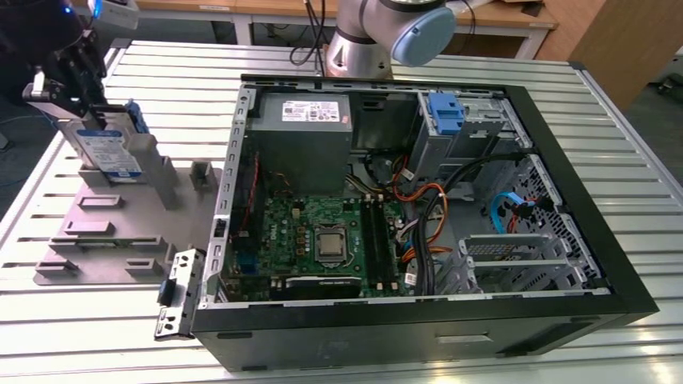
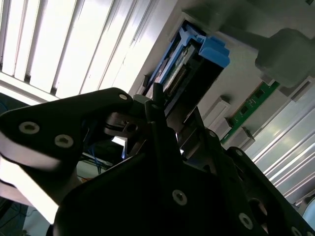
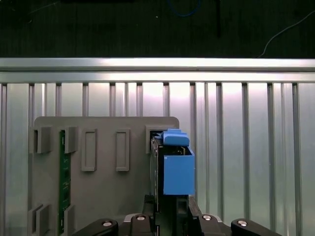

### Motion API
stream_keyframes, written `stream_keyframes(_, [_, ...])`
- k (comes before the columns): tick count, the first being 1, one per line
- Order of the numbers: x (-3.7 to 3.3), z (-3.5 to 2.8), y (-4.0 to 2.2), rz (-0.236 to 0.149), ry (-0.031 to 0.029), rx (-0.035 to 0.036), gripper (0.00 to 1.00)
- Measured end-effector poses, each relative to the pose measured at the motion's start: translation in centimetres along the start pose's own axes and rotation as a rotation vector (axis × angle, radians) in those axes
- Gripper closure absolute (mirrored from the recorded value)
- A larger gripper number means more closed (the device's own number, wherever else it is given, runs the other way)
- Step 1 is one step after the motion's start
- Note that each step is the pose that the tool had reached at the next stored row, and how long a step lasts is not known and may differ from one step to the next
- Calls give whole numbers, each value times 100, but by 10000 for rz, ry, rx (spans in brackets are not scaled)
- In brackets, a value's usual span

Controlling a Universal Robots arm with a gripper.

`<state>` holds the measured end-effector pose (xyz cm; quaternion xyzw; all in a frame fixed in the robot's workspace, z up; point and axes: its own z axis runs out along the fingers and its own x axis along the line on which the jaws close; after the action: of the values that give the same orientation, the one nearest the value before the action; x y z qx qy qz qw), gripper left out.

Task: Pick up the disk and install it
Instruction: 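Pick up the disk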

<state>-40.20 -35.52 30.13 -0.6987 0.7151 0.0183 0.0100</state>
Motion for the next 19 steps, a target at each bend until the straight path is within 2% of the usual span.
stream_keyframes(16, [17,-1,0,1,0,0,65])
stream_keyframes(19, [16,-29,1,1,-1,2,65])
